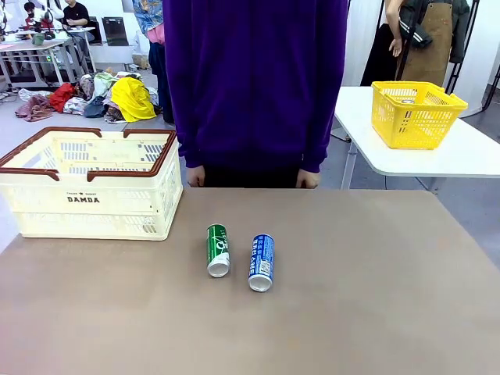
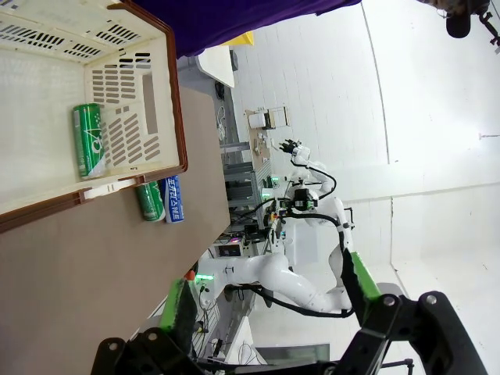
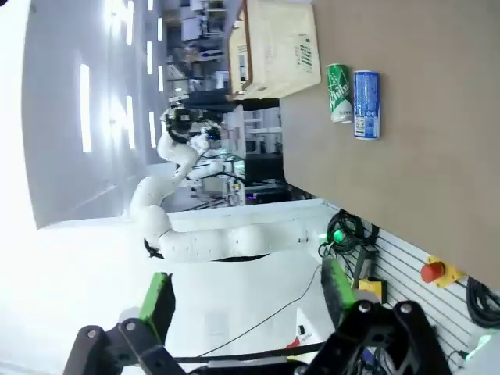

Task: Place the drinks into the Shopping basket.
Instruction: Pick up one drink and place it into the Shopping basket.

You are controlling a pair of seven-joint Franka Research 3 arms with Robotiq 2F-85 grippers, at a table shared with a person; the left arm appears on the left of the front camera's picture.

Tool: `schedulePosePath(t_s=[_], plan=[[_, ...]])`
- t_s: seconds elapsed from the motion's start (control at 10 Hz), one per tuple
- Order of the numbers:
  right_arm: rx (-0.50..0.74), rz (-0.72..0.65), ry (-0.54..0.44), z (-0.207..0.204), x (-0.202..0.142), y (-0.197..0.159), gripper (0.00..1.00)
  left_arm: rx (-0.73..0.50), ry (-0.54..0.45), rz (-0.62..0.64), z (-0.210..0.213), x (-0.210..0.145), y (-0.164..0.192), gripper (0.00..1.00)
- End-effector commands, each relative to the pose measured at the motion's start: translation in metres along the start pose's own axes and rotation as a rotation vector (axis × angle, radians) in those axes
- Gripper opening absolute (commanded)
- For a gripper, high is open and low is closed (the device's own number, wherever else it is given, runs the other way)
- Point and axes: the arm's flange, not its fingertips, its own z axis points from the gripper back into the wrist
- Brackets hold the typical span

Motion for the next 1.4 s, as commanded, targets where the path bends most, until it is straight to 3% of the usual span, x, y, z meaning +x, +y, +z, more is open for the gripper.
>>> schedulePosePath(t_s=[0.0, 0.1, 0.7, 1.0, 1.2, 1.3], plan=[[-0.022, 0.059, -0.021, -0.02, 0.009, -0.041, 1.0, 0.006, -0.001, 0.008, -0.002, -0.004, -0.002, 1.0], [0.0, 0.0, 0.0, 0.0, 0.0, 0.0, 1.0, 0.006, -0.001, 0.008, -0.002, -0.004, -0.002, 1.0], [0.0, 0.0, 0.0, 0.0, 0.0, 0.0, 1.0, 0.0, 0.0, 0.0, 0.0, 0.0, 0.0, 1.0], [0.0, 0.0, 0.0, 0.0, 0.0, 0.0, 1.0, 0.633, 0.107, -0.006, -0.134, -0.01, -0.127, 1.0], [0.0, 0.0, 0.0, 0.0, 0.0, 0.0, 1.0, 0.879, 0.33, -0.102, -0.233, -0.008, -0.173, 1.0], [0.0, 0.0, 0.0, 0.0, 0.0, 0.0, 1.0, 1.021, 0.409, -0.125, -0.289, -0.008, -0.178, 1.0]])
